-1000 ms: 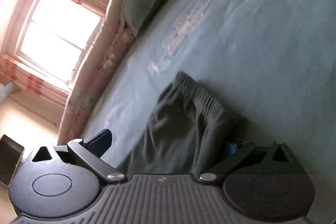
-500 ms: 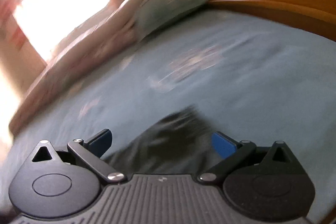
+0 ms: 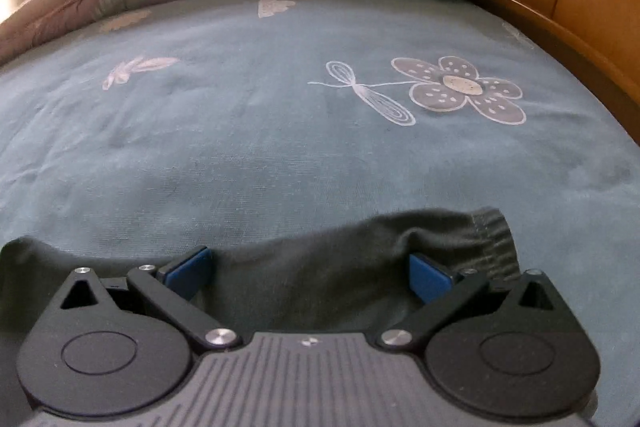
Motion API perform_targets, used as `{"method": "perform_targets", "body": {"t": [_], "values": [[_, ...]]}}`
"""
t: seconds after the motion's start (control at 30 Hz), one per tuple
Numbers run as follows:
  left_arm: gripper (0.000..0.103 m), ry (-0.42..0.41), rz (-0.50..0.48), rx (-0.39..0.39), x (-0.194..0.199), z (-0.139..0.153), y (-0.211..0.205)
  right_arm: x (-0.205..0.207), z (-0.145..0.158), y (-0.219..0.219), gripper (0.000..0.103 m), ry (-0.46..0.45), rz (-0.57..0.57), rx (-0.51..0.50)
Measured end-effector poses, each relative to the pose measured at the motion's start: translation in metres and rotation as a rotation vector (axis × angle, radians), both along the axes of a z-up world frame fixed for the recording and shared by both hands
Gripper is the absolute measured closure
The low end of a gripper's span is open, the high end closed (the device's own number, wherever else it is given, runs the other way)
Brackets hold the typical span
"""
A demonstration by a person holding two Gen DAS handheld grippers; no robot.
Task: Fold clothes
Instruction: 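Move the right tool over the sweatpants to the waistband end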
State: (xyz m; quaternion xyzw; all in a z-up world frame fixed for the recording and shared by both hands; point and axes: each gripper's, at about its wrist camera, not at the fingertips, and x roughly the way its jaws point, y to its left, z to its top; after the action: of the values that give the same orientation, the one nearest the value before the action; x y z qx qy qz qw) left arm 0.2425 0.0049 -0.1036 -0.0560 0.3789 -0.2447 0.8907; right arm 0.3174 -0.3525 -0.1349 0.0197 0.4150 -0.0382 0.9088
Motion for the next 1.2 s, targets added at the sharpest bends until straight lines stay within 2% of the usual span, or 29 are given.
{"method": "perform_targets", "body": {"t": [0.1, 0.2, 0.27, 0.4, 0.53, 0.63, 0.8, 0.97, 1.07, 1.2], "values": [[0.01, -0.006, 0.008, -0.003, -0.001, 0.002, 0.002, 0.002, 0.01, 0.003, 0.0, 0.054, 0.018, -0.001], [0.01, -0.016, 0.016, -0.012, -0.002, 0.005, 0.004, -0.012, 0.026, 0.017, 0.0, 0.029, 0.079, 0.04], [0.01, -0.016, 0.018, -0.012, -0.001, 0.005, 0.004, -0.018, 0.027, 0.033, 0.0, 0.033, 0.132, 0.062], [0.01, -0.01, 0.017, 0.001, 0.0, 0.002, 0.003, -0.008, 0.002, 0.064, 0.0, 0.072, 0.179, 0.025], [0.01, -0.01, 0.023, -0.008, 0.001, 0.003, 0.005, 0.008, -0.003, 0.071, 0.0, 0.035, 0.152, 0.01], [0.01, -0.012, 0.026, -0.007, 0.0, 0.003, 0.005, -0.001, 0.01, 0.064, 0.0, 0.055, 0.171, 0.041], [0.01, -0.022, 0.01, -0.013, -0.002, 0.005, 0.005, -0.072, 0.032, 0.028, 0.0, -0.028, 0.179, 0.106], [0.01, -0.023, 0.002, -0.003, -0.003, 0.003, 0.001, -0.14, 0.015, -0.018, 0.0, -0.033, 0.109, 0.16], [0.01, -0.02, -0.001, 0.002, -0.004, 0.001, -0.001, -0.154, -0.001, -0.043, 0.0, 0.0, 0.016, 0.236], [0.01, -0.018, -0.001, 0.008, -0.006, 0.0, -0.002, -0.17, 0.006, -0.069, 0.0, -0.087, -0.085, 0.423]]}}
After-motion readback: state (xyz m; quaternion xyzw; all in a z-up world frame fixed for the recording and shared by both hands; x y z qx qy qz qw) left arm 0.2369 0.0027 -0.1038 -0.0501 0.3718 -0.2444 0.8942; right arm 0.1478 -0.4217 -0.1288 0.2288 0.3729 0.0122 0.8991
